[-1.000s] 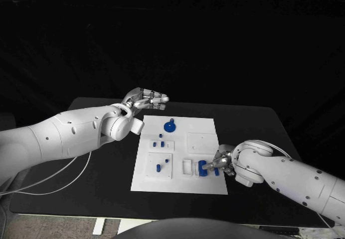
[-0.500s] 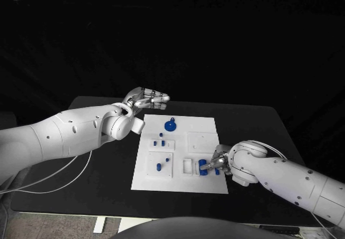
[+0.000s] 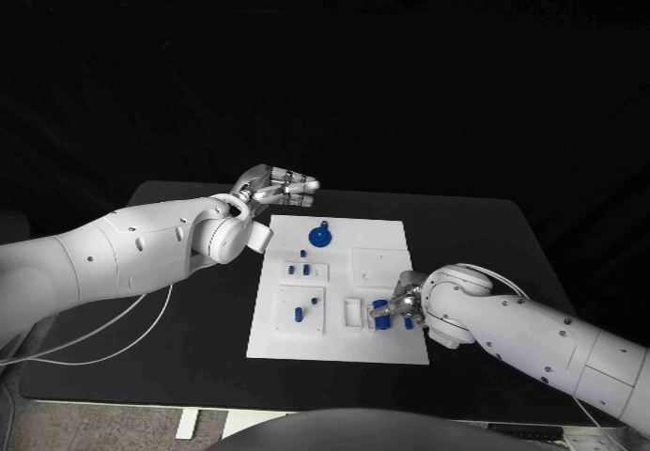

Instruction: Assemble the parts on the task board

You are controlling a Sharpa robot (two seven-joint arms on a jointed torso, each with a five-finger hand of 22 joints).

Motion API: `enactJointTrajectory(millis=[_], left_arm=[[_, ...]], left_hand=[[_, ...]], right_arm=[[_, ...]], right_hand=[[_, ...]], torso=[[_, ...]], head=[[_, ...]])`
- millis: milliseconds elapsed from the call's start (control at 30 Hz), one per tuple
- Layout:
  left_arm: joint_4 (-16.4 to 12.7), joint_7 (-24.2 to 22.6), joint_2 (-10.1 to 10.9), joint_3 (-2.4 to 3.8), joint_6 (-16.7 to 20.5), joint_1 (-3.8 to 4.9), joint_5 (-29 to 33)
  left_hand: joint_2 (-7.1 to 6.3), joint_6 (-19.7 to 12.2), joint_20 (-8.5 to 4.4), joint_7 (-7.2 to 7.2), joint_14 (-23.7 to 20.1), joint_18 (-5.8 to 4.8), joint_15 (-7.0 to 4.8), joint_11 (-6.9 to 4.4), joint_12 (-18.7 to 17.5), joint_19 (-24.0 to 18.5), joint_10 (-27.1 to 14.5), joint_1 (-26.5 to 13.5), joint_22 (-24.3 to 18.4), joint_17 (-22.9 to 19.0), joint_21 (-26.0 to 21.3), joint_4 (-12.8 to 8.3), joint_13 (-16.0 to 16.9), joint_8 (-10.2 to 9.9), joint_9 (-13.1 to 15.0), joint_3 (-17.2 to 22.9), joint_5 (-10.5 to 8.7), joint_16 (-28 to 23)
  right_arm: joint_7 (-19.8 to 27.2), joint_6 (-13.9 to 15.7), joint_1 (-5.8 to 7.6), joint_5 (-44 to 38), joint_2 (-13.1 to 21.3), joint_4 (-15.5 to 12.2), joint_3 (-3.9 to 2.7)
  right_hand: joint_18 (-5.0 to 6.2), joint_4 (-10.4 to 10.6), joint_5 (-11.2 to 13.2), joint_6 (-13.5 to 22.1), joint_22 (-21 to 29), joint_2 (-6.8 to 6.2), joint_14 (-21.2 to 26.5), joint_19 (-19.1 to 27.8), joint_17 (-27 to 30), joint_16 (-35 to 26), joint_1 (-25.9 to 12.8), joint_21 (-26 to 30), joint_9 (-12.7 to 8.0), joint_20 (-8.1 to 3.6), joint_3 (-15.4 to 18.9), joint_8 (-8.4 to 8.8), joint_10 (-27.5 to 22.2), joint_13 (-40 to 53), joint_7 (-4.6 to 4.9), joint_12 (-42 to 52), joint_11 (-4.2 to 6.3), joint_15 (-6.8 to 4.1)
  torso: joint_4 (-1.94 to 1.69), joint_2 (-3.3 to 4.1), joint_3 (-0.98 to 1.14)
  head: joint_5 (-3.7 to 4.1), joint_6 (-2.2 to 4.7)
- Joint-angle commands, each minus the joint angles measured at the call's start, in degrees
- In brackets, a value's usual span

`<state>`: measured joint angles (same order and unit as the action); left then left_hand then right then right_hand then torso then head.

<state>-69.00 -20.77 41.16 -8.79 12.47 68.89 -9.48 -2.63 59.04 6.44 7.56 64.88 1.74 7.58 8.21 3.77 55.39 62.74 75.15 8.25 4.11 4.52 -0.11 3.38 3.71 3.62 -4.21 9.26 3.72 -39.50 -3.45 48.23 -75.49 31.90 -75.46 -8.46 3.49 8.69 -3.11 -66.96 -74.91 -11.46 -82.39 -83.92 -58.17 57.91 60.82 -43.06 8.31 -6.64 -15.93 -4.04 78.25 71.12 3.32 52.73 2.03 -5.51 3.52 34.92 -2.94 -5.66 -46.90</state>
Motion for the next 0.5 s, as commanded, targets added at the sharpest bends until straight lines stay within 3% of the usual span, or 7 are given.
enactJointTrajectory(millis=[33,100,167,200,333,467,500], left_arm=[[-0.1,0.1,-0.2,0.03,-0.8,0.0,0.1],[-0.1,0.2,-0.2,0.02,-0.9,0.0,0.1],[-0.1,0.2,-0.2,0.02,-0.9,0.0,0.1],[-0.1,0.3,-0.2,0.02,-0.9,0.0,0.1],[0.0,0.4,-0.2,0.01,-0.9,0.0,0.1],[0.0,0.5,-0.3,0.0,-1.0,0.0,0.1],[0.0,0.6,-0.3,0.0,-1.0,0.0,0.1]], left_hand=[[-0.56,-0.4,0.36,0.13,-0.3,0.1,0.11,-0.07,-0.3,0.0,-0.3,0.1,-0.1,0.0,0.4,0.3,0.0,-0.1,0.0,0.1,-0.28,-0.2],[-0.44,-0.5,0.38,0.21,-0.3,0.12,0.12,-0.05,-0.3,0.0,-0.4,0.2,-0.3,0.0,0.4,0.4,0.0,-0.1,0.0,0.1,-0.28,-0.2],[-0.44,-0.5,0.38,0.21,-0.3,0.12,0.12,-0.05,-0.3,0.0,-0.4,0.2,-0.3,0.0,0.4,0.4,0.0,-0.1,0.0,0.1,-0.28,-0.2],[-0.4,-0.6,0.38,0.35,-0.3,0.13,0.11,-0.04,-0.3,0.1,-0.4,0.3,-0.3,0.0,0.5,0.3,0.0,-0.1,0.0,0.1,-0.29,-0.2],[-0.46,-0.8,0.39,0.66,-0.4,0.12,0.13,-0.01,-0.3,0.0,-0.5,0.2,-0.4,0.0,0.5,0.3,0.0,-0.1,0.0,0.0,-0.27,-0.2],[-0.43,-0.9,0.39,0.82,-0.4,0.13,0.14,0.02,-0.3,0.0,-0.5,0.2,-0.5,0.0,0.5,0.3,0.0,-0.1,0.0,0.0,-0.3,-0.2],[-0.43,-1.0,0.39,0.9,-0.4,0.13,0.13,0.02,-0.3,0.0,-0.5,0.3,-0.5,0.0,0.5,0.3,0.0,-0.1,0.0,0.0,-0.28,-0.2]], right_arm=[[1.0,-0.6,-0.45,0.2,-0.6,0.6,0.66],[1.1,-0.4,-0.47,0.3,-0.9,1.0,0.92],[1.0,-0.2,-0.47,0.3,-1.1,1.3,1.14],[1.0,0.0,-0.47,0.2,-1.1,1.4,1.21],[0.9,0.9,-0.48,-0.1,-1.1,1.6,1.44],[0.9,1.5,-0.48,-0.1,-1.0,1.6,1.54],[0.9,1.7,-0.48,0.0,-1.0,1.6,1.55]], right_hand=[[-0.47,-0.6,0.2,0.5,-5.3,0.42,-0.5,-1.4,0.0,-0.3,0.9,-0.1,-0.3,-0.16,-0.4,0.37,-0.4,0.1,0.15,-0.1,-0.21,0.06],[-0.41,-1.8,-0.6,0.4,-5.3,1.06,-0.5,-1.4,0.0,-0.4,1.7,-0.1,-0.3,-0.08,-0.8,0.37,-0.4,0.1,0.19,-0.2,-0.23,0.1],[-0.34,-4.2,-4.6,0.4,-5.3,2.17,-0.5,-1.4,0.0,-0.4,2.0,-0.1,-0.4,-0.03,-0.9,0.39,-0.4,0.1,0.23,0.0,-0.24,0.11],[-0.37,-6.1,-11.6,0.3,-5.4,3.28,-0.5,-1.4,-0.1,-0.4,3.4,-0.1,-0.5,-0.11,-1.5,0.34,-0.5,0.1,0.21,0.0,-0.18,-0.06],[-0.48,-15.4,-16.4,0.1,-5.4,7.49,-0.5,-1.4,-0.1,-0.4,2.5,-0.4,-1.2,-0.23,-3.1,0.41,-0.8,0.2,0.09,0.1,0.09,-0.11],[-0.48,-18.5,-25.0,-0.1,-5.4,7.57,-0.5,-1.4,-0.1,-0.4,2.0,-0.6,-1.5,-0.32,-5.3,0.39,-1.1,0.2,0.27,0.0,0.15,-0.2],[-0.45,-20.1,-25.6,-0.1,-5.4,7.48,-0.4,-1.3,-0.1,-0.5,0.4,-0.6,-1.7,-0.31,-6.6,0.36,-1.1,0.1,0.26,0.0,0.06,-0.15]], torso=[[-0.04,0.05,0.06],[-0.03,0.04,0.07],[-0.02,0.03,0.05],[0.0,0.03,0.04],[0.08,0.0,0.01],[0.04,0.02,0.02],[0.04,0.02,0.02]], head=[[0.0,0.04],[0.04,0.05],[0.07,0.06],[0.06,0.05],[0.1,0.09],[0.16,0.11],[0.16,0.11]])
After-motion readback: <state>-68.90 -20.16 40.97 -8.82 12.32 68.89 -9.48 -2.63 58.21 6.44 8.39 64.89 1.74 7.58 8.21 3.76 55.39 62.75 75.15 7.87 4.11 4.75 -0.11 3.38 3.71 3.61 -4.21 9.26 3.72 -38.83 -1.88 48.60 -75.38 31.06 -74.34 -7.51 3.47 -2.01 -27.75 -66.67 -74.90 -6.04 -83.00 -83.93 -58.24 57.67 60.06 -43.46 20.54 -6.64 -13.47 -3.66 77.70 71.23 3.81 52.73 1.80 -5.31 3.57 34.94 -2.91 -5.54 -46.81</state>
